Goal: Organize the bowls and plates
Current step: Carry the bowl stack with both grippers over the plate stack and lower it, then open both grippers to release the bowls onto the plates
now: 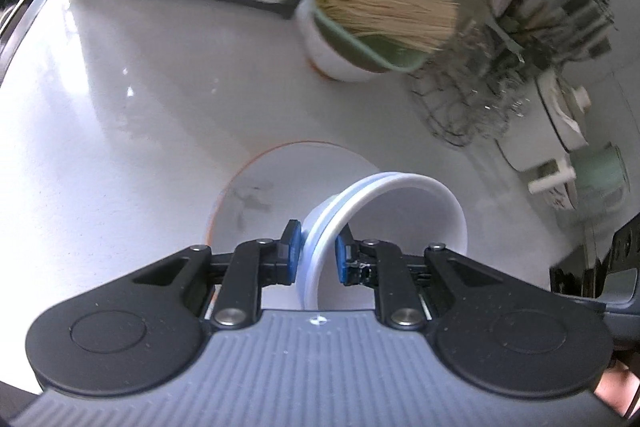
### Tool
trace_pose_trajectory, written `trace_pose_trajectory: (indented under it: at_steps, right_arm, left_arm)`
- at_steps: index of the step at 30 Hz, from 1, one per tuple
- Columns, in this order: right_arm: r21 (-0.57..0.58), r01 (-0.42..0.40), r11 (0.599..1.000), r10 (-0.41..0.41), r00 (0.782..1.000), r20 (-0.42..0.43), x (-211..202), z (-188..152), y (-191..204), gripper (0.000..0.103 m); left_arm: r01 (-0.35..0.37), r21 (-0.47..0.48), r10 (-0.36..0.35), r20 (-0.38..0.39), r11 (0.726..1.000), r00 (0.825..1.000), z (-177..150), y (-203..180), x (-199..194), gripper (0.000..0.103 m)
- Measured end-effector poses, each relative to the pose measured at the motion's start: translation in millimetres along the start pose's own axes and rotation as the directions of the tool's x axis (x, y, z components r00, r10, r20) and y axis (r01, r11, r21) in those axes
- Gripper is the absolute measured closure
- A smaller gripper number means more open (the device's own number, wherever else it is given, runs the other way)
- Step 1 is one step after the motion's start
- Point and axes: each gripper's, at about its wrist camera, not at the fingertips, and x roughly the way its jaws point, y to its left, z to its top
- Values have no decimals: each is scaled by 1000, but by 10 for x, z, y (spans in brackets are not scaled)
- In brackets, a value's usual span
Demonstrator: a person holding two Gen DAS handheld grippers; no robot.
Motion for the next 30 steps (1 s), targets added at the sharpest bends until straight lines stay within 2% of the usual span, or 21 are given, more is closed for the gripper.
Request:
trace_pose_trajectory:
  at_steps: [6,14,16,18,19,22,26,30]
  right_arm:
    - [-36,37,999,-37,999,-2,143,51,62,83]
    - [-16,33,999,-33,999,21,126,60,12,81]
    - [-19,37,999,-36,998,48,69,65,18,81]
    - [-16,18,1000,-17,998,59,-3,76,16,79]
    - [-14,10,1000,-9,997,70,-57,78,15,76]
    - [-37,3,999,1,991,130,-260,51,42,65]
    - [-73,-10,997,24,979,204,-563,-17,67,64]
    - [-122,-44,992,75,961,268,-913,-120,118,64]
  left_arm:
    - [21,15,-21,-16,1000,1000,47,95,143,83]
    - [-10,79,12,-29,997,999,94,63,162,83]
    - [-8,91,11,-33,996,999,99,50,116,76]
    - [-10,116,12,-16,993,1000,93,34,25,59]
    - [-26,127,26,-1,992,1000,79,13,-43,57]
    - [-29,133,25,27,991,999,64,-49,-249,56]
    - [-53,170,37,94,984,995,13,-259,-578,57]
    - [-13,147,-10,148,989,989,-177,-464,-973,56]
